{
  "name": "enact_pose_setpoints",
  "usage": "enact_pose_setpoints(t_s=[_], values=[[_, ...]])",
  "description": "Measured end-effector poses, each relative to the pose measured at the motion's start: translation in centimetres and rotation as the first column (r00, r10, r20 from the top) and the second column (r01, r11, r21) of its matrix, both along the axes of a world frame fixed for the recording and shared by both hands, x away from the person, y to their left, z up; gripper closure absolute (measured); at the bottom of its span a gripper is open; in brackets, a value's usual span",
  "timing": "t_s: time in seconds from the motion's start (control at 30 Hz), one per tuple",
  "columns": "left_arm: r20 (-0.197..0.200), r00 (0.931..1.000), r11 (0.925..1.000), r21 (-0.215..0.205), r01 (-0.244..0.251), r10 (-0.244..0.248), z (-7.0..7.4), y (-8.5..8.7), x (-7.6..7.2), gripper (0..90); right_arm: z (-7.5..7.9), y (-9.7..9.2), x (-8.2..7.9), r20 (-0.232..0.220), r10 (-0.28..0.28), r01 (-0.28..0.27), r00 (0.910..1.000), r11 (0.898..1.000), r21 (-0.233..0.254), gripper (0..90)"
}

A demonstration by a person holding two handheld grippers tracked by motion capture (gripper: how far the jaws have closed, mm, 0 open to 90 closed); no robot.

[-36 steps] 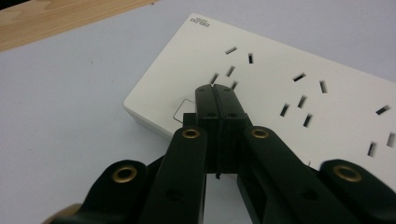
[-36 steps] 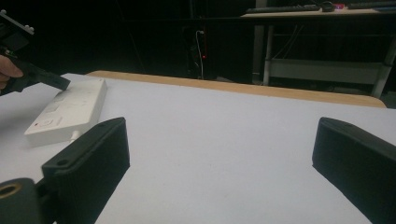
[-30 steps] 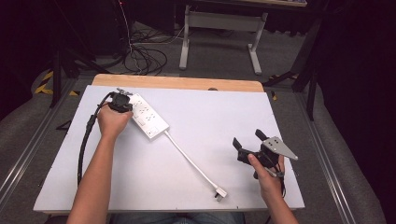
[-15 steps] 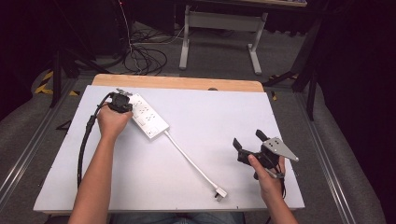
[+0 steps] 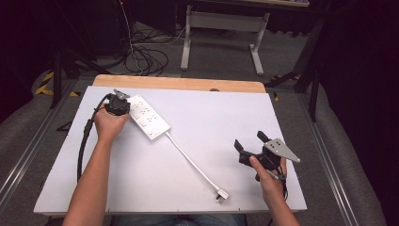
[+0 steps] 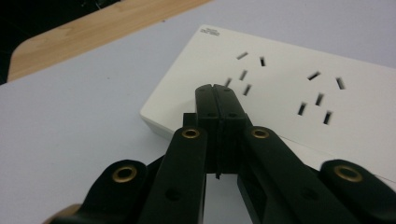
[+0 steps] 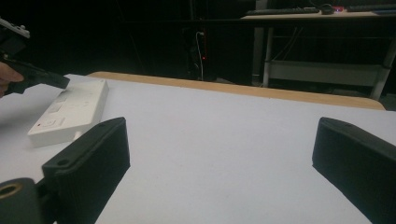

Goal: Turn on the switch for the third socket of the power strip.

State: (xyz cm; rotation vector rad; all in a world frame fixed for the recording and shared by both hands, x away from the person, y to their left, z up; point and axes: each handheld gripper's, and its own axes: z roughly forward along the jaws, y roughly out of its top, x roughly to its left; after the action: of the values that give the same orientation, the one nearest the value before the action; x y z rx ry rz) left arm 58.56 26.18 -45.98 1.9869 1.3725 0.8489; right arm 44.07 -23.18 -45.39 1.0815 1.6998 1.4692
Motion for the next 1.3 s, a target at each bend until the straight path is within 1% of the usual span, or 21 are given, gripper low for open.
enact_pose_setpoints(t_s=[0.03,0.17,0.27,0.3,0.33,0.37,0.47,0.5,0.63,0.7,0.8,0.83,0.9,0.93,0.97,1.07,1.1,1.13,1.17,1.27,1.3], values=[[0.011,0.9999,1.0000,-0.003,-0.001,0.001,0.2,0.3,-0.2,90.0,0.0,0.0,0.0,0.000,0.001,-0.001,1.0000,1.000,0.000,4.5],[0.053,0.9986,0.9992,-0.039,0.010,-0.008,1.2,0.7,-1.0,90.0,0.0,0.2,0.0,0.004,0.003,-0.003,1.0000,1.000,-0.001,4.6],[0.096,0.9951,0.9975,-0.065,0.026,-0.020,2.1,0.8,-1.7,90.0,0.0,0.3,0.0,0.003,0.004,-0.004,1.0000,1.000,-0.004,4.6],[0.114,0.9933,0.9975,-0.065,0.028,-0.021,2.5,0.9,-1.9,90.0,0.0,0.4,0.0,0.001,0.005,-0.005,1.0000,1.000,-0.001,4.6],[0.128,0.9915,0.9969,-0.073,0.030,-0.021,2.9,1.1,-2.2,90.0,0.0,0.4,0.0,0.001,0.005,-0.005,1.0000,1.000,-0.001,4.6],[0.143,0.9895,0.9953,-0.090,0.035,-0.022,3.3,1.3,-2.5,90.0,0.0,0.4,0.0,0.001,0.006,-0.006,1.0000,1.000,-0.001,4.6],[0.184,0.9828,0.9914,-0.123,0.043,-0.020,4.3,1.8,-3.7,90.0,0.1,0.3,0.0,0.003,0.005,-0.005,1.0000,1.000,-0.003,4.6],[0.201,0.9795,0.9902,-0.132,0.046,-0.019,4.5,2.0,-4.2,90.0,0.1,0.3,0.0,0.004,0.003,-0.003,1.0000,1.000,-0.003,4.6],[0.244,0.9695,0.9884,-0.142,0.056,-0.020,5.1,2.8,-6.0,90.0,0.1,0.3,0.0,0.004,0.003,-0.003,1.0000,1.000,-0.003,4.6],[0.261,0.9652,0.9846,-0.167,0.053,-0.007,5.2,3.2,-6.9,90.0,0.1,0.4,0.0,0.003,0.005,-0.005,1.0000,1.000,-0.001,4.6],[0.280,0.9598,0.9818,-0.179,0.063,-0.010,5.3,3.4,-8.2,90.0,0.1,0.5,0.0,0.005,0.007,-0.007,1.0000,1.000,-0.002,4.6],[0.292,0.9564,0.9809,-0.182,0.068,-0.012,5.3,3.4,-8.6,90.0,0.1,0.5,0.0,0.003,0.007,-0.007,1.0000,1.000,-0.002,4.6],[0.305,0.9521,0.9796,-0.184,0.081,-0.022,5.5,3.4,-9.3,90.0,0.0,0.6,0.1,0.002,0.006,-0.006,1.0000,1.000,-0.001,4.6],[0.317,0.9481,0.9780,-0.191,0.085,-0.021,5.5,3.3,-9.6,90.0,0.0,0.6,0.1,0.001,0.005,-0.005,1.0000,1.000,-0.003,4.6],[0.321,0.9469,0.9758,-0.199,0.090,-0.022,5.5,3.2,-9.8,90.0,0.0,0.7,0.1,0.000,0.007,-0.007,1.0000,1.000,0.000,4.6],[0.338,0.9408,0.9733,-0.207,0.100,-0.025,5.8,2.9,-10.3,90.0,0.0,0.7,0.0,0.002,0.008,-0.008,1.0000,1.000,-0.002,4.6],[0.348,0.9372,0.9721,-0.211,0.103,-0.024,5.9,2.8,-10.5,90.0,0.0,0.7,0.0,0.002,0.008,-0.008,1.0000,1.000,-0.002,4.6],[0.358,0.9334,0.9722,-0.208,0.107,-0.026,6.0,2.6,-10.6,90.0,0.0,0.7,0.0,0.002,0.008,-0.008,1.0000,1.000,-0.002,4.6],[0.364,0.9310,0.9729,-0.204,0.108,-0.027,6.2,2.5,-10.7,90.0,0.0,0.7,0.0,0.001,0.008,-0.008,1.0000,1.000,-0.002,4.6],[0.378,0.9258,0.9681,-0.224,0.113,-0.020,6.4,2.3,-11.3,90.0,0.1,0.6,0.0,0.001,0.006,-0.006,1.0000,1.000,-0.001,4.6],[0.385,0.9228,0.9682,-0.224,0.111,-0.017,6.5,2.3,-11.4,90.0,0.1,0.6,0.0,0.002,0.005,-0.005,1.0000,1.000,-0.004,4.6]])
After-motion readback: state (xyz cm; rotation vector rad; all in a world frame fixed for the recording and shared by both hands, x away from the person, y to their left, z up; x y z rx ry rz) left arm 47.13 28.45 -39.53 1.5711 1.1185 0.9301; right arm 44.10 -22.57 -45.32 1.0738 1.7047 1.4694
